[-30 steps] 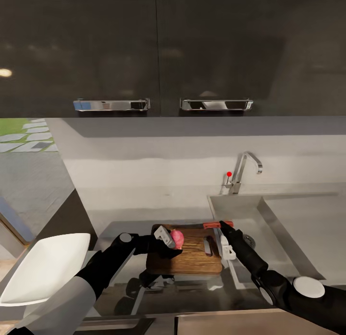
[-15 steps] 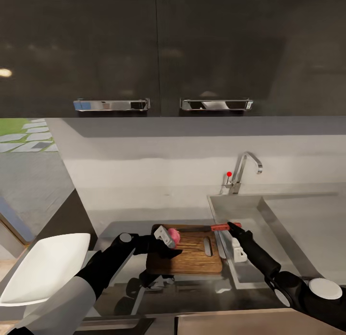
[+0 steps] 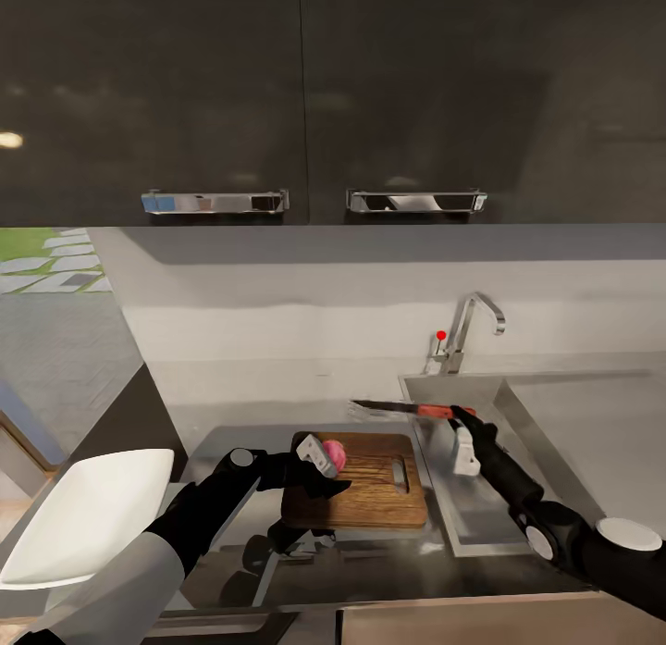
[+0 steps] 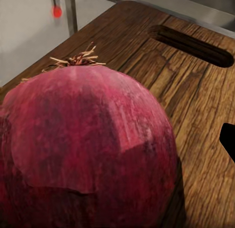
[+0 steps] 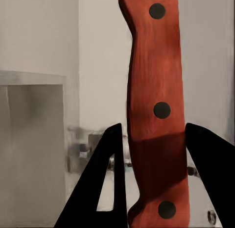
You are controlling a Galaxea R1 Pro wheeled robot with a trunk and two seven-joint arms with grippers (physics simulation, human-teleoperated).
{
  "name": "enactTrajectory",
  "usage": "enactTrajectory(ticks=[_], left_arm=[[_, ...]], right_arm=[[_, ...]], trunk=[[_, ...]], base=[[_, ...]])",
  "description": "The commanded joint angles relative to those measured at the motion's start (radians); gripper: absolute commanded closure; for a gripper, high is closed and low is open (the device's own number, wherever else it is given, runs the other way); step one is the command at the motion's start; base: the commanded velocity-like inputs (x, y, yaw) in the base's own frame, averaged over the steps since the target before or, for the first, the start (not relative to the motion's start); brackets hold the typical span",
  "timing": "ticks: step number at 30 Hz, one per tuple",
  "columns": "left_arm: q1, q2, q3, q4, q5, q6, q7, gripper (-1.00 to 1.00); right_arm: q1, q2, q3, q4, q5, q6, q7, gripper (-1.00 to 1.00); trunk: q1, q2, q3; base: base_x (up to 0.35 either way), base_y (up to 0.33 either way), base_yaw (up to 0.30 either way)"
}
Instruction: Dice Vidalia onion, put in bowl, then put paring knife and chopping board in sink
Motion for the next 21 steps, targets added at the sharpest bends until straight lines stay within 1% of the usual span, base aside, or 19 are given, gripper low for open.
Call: enactTrajectory(ticks=[1, 5, 9, 16, 21], left_arm=[[-0.001, 0.001, -0.001, -0.002, 0.000, 0.007, -0.002, -1.00], [-0.001, 0.002, -0.001, -0.002, 0.000, 0.007, -0.002, -1.00], [-0.001, 0.003, -0.001, -0.002, 0.000, 0.007, -0.002, -1.00], [-0.001, 0.004, -0.001, -0.002, 0.000, 0.007, -0.002, -1.00], [-0.001, 0.009, -0.001, -0.002, 0.000, 0.007, -0.002, -1.00]], right_arm=[[-0.002, -0.001, -0.007, -0.001, 0.003, 0.009, -0.003, 1.00], [-0.002, -0.001, -0.031, -0.001, -0.004, 0.007, -0.002, 1.00], [-0.002, -0.001, -0.041, -0.002, -0.005, 0.006, -0.002, 1.00], [-0.002, 0.002, -0.041, -0.002, -0.006, 0.007, -0.002, 1.00], [-0.002, 0.015, -0.037, -0.002, -0.006, 0.009, -0.001, 1.00]], trunk=[[0.001, -0.002, -0.002], [0.001, -0.002, -0.002], [0.001, -0.002, -0.002], [0.001, -0.002, -0.002], [0.001, -0.002, -0.002]], base=[[0.000, 0.000, 0.000], [0.000, 0.000, 0.000], [0.000, 0.000, 0.000], [0.000, 0.000, 0.000], [0.000, 0.000, 0.000]])
